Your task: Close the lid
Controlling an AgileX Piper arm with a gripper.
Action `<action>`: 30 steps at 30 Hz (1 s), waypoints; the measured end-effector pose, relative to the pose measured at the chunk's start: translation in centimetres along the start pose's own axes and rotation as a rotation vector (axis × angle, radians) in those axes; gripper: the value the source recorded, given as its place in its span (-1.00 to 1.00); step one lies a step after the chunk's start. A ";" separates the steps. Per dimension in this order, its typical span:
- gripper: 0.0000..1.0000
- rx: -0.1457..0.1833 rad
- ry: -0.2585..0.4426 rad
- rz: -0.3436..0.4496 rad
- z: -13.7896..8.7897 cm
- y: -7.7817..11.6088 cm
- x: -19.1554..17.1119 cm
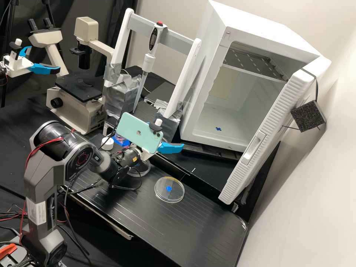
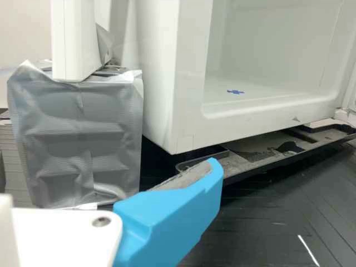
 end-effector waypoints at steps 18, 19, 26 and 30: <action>1.00 -0.012 -0.018 0.057 1.9 1.0 -2.6; 1.00 -0.009 -0.024 0.075 2.3 1.4 -3.2; 1.00 0.034 -0.023 0.247 4.7 4.8 -8.5; 1.00 0.056 -0.061 0.286 6.0 5.5 -11.5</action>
